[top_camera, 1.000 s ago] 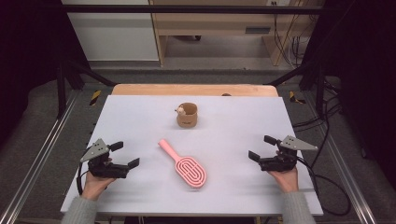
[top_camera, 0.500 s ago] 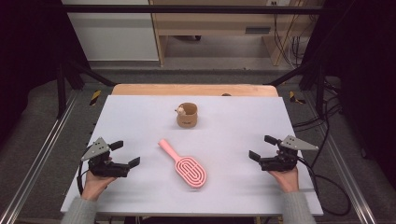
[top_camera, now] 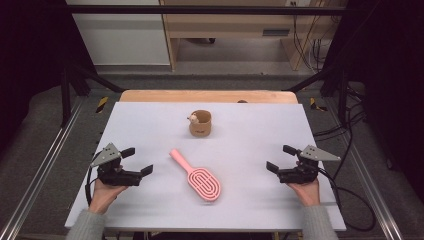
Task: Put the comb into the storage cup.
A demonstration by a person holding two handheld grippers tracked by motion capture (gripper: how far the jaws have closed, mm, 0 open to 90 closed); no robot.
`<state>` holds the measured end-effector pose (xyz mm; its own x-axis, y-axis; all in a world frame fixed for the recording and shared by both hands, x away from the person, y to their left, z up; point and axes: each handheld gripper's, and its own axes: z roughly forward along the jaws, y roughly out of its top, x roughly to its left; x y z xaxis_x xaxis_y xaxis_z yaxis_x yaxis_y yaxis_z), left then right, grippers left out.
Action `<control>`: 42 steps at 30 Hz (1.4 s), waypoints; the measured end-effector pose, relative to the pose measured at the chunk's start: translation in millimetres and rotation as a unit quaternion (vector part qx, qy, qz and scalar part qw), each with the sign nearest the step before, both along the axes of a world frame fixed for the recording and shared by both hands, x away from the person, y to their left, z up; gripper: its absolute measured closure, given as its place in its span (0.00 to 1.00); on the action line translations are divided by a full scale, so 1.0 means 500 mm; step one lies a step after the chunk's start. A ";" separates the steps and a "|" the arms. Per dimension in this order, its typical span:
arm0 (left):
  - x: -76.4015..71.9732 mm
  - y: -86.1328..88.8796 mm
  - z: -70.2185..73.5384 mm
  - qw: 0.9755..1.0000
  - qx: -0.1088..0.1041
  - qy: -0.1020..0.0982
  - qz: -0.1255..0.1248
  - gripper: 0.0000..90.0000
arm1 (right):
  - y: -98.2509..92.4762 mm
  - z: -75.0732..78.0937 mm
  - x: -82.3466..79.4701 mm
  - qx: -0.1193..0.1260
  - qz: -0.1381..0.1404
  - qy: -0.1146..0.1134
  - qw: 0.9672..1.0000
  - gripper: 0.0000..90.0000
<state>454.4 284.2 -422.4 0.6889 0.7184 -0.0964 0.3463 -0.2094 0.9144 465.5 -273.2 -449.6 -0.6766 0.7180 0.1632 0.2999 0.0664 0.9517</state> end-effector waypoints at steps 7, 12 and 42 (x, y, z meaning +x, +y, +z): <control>0.006 -0.006 0.004 1.000 0.007 0.003 0.000 0.03 | 0.000 0.000 -0.001 0.000 0.000 0.000 1.000 0.01; 0.013 -0.011 0.008 1.000 0.015 0.007 0.000 0.06 | 0.001 -0.001 0.000 -0.004 0.001 0.004 1.000 0.01; 0.043 -0.063 0.033 0.999 0.046 0.011 0.005 0.59 | 0.003 -0.003 0.001 -0.009 0.002 0.006 1.000 0.01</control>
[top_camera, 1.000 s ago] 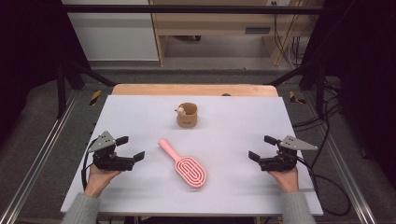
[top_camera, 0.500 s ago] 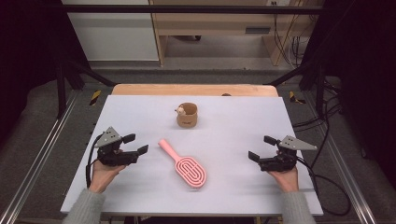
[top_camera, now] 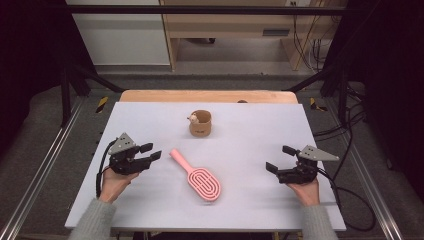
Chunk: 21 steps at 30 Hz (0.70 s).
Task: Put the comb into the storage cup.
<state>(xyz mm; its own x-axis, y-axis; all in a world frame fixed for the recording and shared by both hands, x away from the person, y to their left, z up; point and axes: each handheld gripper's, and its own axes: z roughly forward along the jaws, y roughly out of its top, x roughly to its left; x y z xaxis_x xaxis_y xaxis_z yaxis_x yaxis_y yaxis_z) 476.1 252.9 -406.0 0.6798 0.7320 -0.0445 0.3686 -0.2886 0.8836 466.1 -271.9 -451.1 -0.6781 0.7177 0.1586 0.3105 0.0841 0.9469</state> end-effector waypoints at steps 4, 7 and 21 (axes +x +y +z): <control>0.005 -0.006 0.001 1.000 0.007 0.003 0.000 0.64 | 0.000 0.000 0.000 -0.001 -0.001 0.000 1.000 0.01; 0.009 -0.010 0.002 1.000 0.010 0.004 -0.001 0.67 | 0.000 0.000 0.000 -0.001 -0.001 -0.001 1.000 0.01; 0.028 -0.047 0.000 0.999 0.031 0.014 -0.007 0.83 | 0.000 -0.001 0.001 -0.003 -0.001 0.000 1.000 0.01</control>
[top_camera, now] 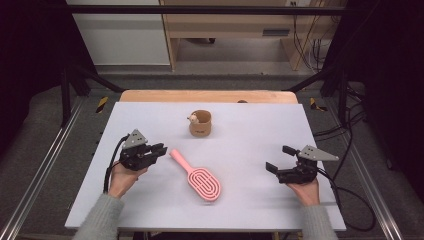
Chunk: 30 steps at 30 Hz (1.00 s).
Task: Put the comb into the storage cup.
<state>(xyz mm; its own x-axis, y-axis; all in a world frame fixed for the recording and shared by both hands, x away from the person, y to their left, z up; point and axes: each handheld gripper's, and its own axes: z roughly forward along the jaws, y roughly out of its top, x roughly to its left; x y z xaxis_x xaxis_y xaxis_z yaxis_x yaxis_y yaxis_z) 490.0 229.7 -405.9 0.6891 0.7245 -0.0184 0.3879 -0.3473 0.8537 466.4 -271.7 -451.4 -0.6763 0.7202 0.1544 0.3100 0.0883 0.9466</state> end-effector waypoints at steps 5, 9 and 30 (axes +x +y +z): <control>0.007 -0.009 -0.001 1.000 0.000 0.001 -0.002 0.87 | 0.000 0.000 0.000 0.000 0.000 0.001 1.000 0.01; 0.014 -0.016 -0.005 1.000 0.001 0.005 -0.001 0.91 | 0.000 0.000 0.000 -0.001 0.000 0.001 1.000 0.01; 0.054 -0.067 -0.032 0.999 0.024 0.028 -0.005 1.00 | 0.001 -0.001 0.000 -0.001 0.000 0.002 1.000 0.01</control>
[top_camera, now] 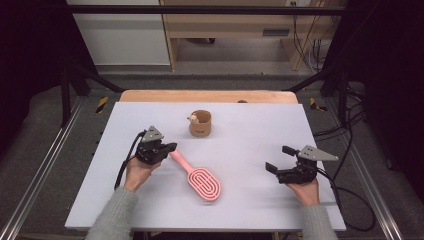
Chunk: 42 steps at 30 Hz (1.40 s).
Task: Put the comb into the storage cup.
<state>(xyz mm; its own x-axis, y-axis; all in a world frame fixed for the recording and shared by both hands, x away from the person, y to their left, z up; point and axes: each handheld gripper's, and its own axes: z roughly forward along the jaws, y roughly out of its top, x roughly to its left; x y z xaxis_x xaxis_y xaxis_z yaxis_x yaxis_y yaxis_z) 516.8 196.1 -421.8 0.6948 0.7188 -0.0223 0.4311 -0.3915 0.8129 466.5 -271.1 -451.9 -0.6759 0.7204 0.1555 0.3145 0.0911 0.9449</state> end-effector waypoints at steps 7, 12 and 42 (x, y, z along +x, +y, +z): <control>0.012 -0.012 -0.014 1.000 0.006 0.009 -0.001 1.00 | 0.001 -0.001 0.000 0.000 0.000 -0.002 1.000 0.01; 0.022 -0.020 -0.025 1.000 0.015 0.014 -0.001 1.00 | 0.001 -0.001 0.000 -0.001 0.000 -0.001 1.000 0.01; 0.040 -0.028 -0.055 0.997 0.071 0.039 0.005 1.00 | 0.002 -0.002 0.001 -0.003 0.000 0.000 1.000 0.01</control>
<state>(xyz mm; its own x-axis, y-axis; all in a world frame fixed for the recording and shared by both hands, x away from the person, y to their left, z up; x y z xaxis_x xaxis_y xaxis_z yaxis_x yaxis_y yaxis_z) 536.6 182.3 -449.5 0.6883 0.7250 0.0259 0.4950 -0.4954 0.7138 466.9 -270.4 -452.8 -0.6753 0.7218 0.1516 0.3151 0.0965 0.9441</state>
